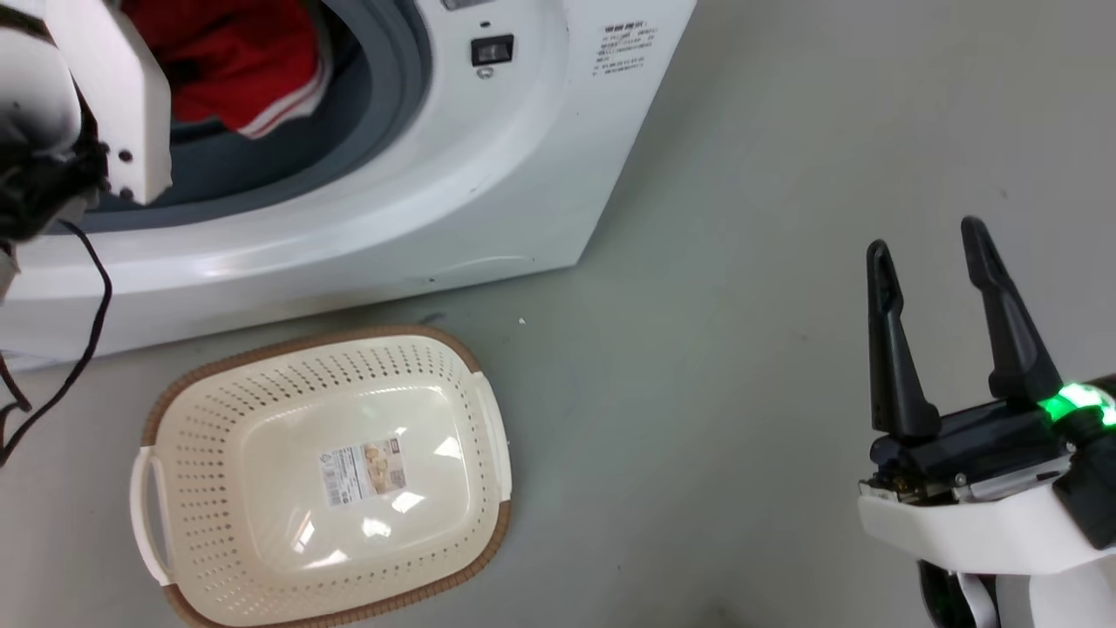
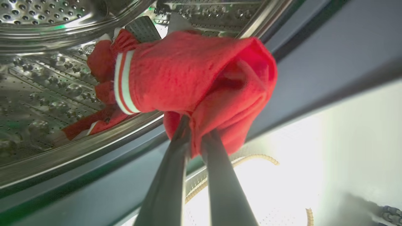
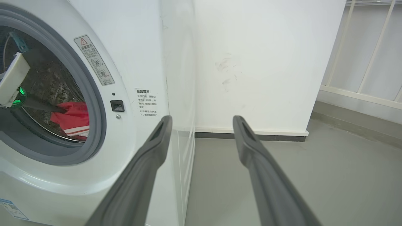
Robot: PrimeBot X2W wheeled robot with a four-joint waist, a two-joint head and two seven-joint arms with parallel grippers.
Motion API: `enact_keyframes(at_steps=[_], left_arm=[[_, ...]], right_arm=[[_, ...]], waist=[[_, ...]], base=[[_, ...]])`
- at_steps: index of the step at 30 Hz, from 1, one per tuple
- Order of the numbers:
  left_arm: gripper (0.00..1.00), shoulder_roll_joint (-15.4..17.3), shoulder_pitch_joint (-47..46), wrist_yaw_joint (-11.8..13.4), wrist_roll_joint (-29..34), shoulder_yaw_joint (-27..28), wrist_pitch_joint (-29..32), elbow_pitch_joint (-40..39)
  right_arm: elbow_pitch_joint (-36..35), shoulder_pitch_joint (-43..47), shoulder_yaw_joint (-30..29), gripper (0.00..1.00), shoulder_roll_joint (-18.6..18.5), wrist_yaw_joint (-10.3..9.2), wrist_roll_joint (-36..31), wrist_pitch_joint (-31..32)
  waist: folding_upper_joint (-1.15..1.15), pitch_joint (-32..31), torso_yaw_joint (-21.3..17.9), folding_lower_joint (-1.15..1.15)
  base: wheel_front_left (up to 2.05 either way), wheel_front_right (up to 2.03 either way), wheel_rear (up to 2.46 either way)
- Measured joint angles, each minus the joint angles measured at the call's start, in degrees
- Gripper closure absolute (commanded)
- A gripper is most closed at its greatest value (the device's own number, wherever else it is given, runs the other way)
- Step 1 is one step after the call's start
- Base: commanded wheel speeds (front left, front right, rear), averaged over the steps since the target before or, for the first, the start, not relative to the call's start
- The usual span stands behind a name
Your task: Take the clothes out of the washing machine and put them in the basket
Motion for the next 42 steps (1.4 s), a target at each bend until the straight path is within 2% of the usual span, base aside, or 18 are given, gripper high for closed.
enact_keyframes(at_steps=[3, 9, 25, 35, 42], left_arm=[[1.0, 0.6, 3.0, 0.1, -0.2, -0.2, -2.2, -2.7], [1.0, 1.3, 9.9, 2.1, -1.0, -0.7, -6.2, -10.3], [1.0, 6.6, 25.5, 10.2, -1.5, -2.5, -12.3, -29.8], [1.0, 8.9, 34.1, 14.0, -1.6, -4.7, -15.6, -36.8], [1.0, 8.3, 38.7, 14.0, -3.9, -6.0, -17.6, -35.5]], right_arm=[[0.6, 1.3, -0.1, 0.0, 0.0, 0.0, -0.6, 0.0], [1.4, 4.3, 0.6, 0.0, 0.0, 0.0, -1.9, 0.0], [2.9, 10.2, 1.1, 0.0, 0.0, 0.0, -3.8, 0.0], [3.0, 12.1, 1.1, 0.0, 0.0, 0.0, -4.2, 0.0], [2.8, 11.5, 1.4, 0.0, 0.0, 0.0, -4.5, 0.0]], waist=[[0.0, -2.4, 0.8, 0.0], [0.0, -7.7, 2.4, -0.01], [0.0, -18.2, 5.7, -0.01], [0.0, -20.0, 6.1, 0.0], [0.0, -17.6, 5.5, 0.01]], base=[[0.0, 0.0, 0.0], [0.0, 0.0, 0.0], [0.0, 0.0, 0.0], [0.0, 0.0, 0.0], [0.0, 0.0, 0.0]])
